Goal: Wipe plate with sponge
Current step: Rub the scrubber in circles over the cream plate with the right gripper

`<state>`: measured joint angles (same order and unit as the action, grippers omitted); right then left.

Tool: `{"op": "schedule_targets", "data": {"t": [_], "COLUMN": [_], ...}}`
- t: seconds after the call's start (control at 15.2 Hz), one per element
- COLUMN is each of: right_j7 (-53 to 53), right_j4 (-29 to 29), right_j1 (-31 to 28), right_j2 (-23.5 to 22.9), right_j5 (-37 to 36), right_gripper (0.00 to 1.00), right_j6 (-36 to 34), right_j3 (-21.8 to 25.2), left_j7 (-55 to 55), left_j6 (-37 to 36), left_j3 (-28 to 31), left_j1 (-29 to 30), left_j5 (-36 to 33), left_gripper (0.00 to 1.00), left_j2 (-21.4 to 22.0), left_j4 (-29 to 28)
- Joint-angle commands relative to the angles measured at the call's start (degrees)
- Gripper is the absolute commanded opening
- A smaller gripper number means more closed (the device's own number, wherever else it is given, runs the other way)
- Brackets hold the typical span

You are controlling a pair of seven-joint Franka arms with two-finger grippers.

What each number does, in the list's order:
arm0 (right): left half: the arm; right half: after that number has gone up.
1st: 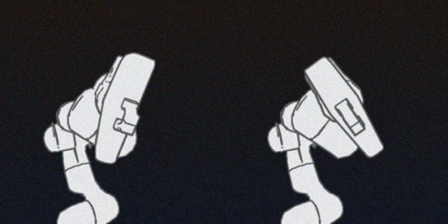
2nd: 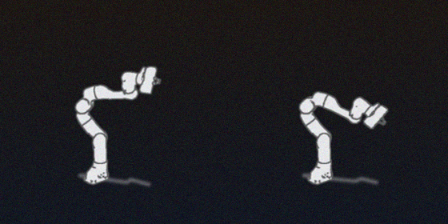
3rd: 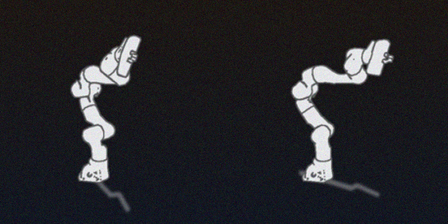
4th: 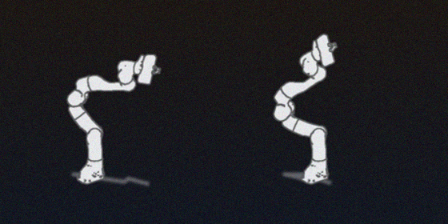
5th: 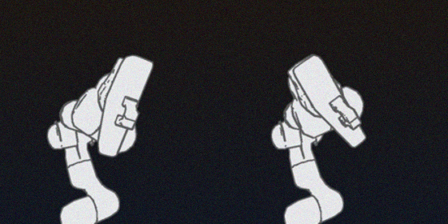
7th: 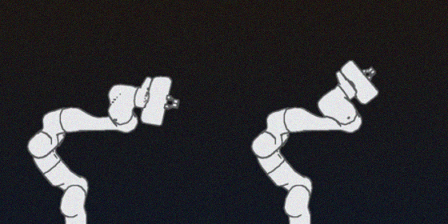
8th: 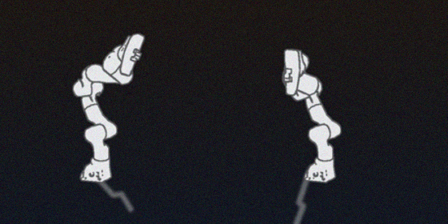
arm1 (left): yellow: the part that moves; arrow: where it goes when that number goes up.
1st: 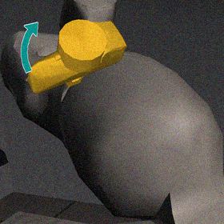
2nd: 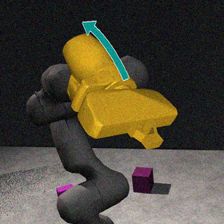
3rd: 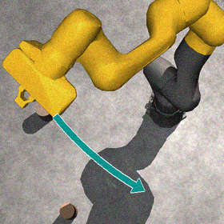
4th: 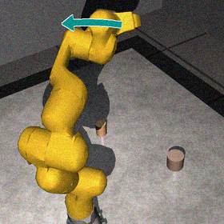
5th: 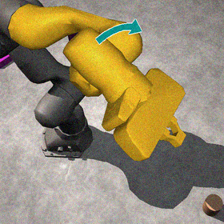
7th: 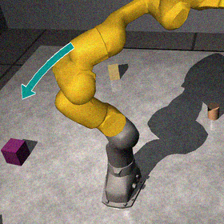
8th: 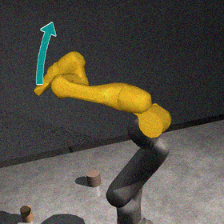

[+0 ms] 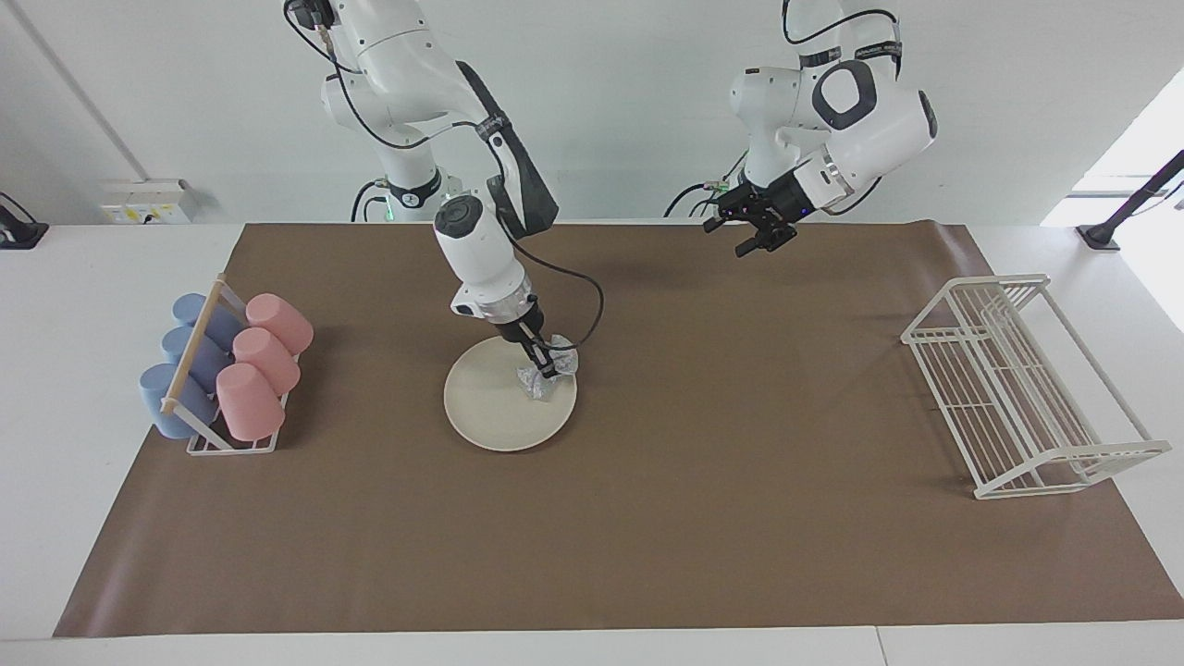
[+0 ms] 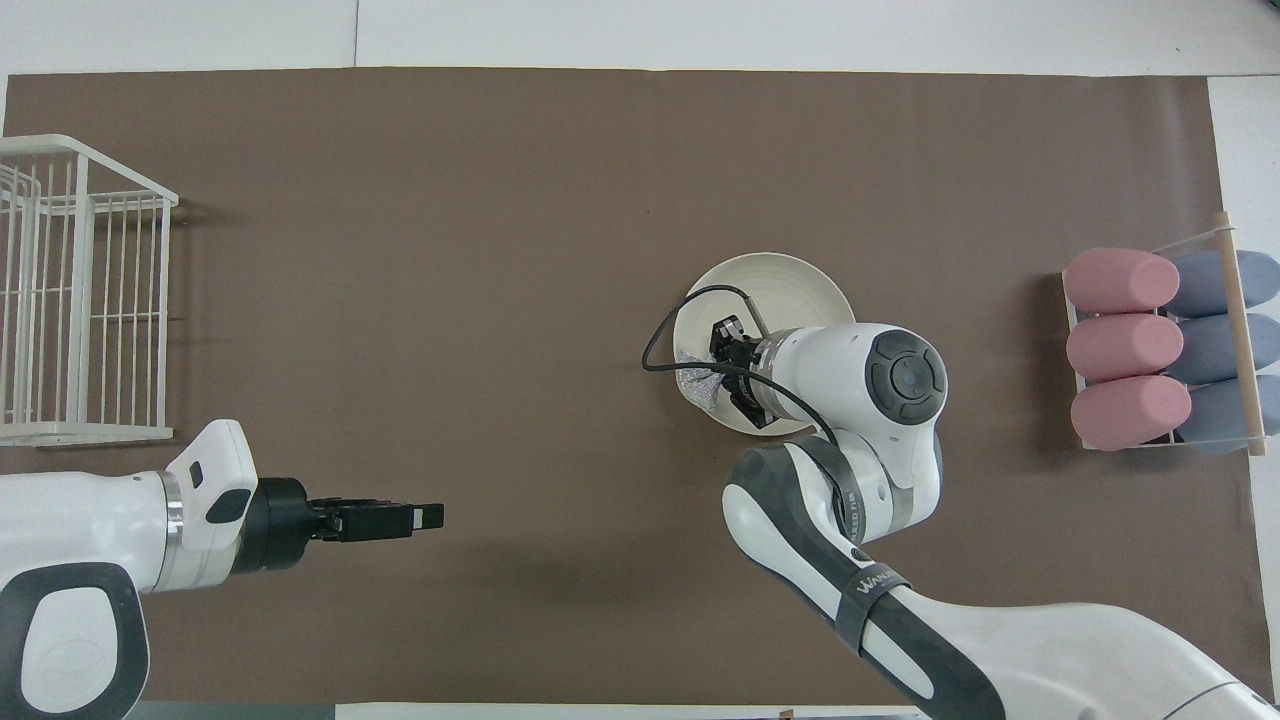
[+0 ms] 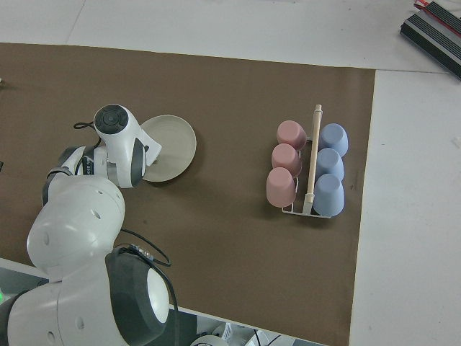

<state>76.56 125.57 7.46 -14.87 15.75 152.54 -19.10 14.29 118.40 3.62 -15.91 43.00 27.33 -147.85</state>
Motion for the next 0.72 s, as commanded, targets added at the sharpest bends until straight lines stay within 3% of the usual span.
{"op": "schedule_targets", "data": {"t": [0.0,0.26,0.66], "right_j7": [-7.88,-18.97,-13.21], "right_j4": [1.61,2.14,2.49], "right_j1": [-3.66,-9.47,-7.21], "right_j2": [-2.44,-2.62,-2.53], "right_j5": [-0.02,-0.02,0.60], "right_gripper": [0.00,0.00,0.00], "right_j6": [5.12,5.13,5.22], "right_j3": [-0.76,-0.76,-1.03], "left_j7": [-0.75,-4.87,-6.99], "left_j6": [-0.10,0.43,0.35], "left_j3": [-0.28,-0.28,-0.45], "left_j1": [1.84,2.02,1.85], "left_j5": [-5.63,-13.18,-17.68], "left_gripper": [1.00,1.00,1.00], "left_j2": [-1.49,-1.76,-5.80], "left_j4": [1.69,1.95,7.48]}}
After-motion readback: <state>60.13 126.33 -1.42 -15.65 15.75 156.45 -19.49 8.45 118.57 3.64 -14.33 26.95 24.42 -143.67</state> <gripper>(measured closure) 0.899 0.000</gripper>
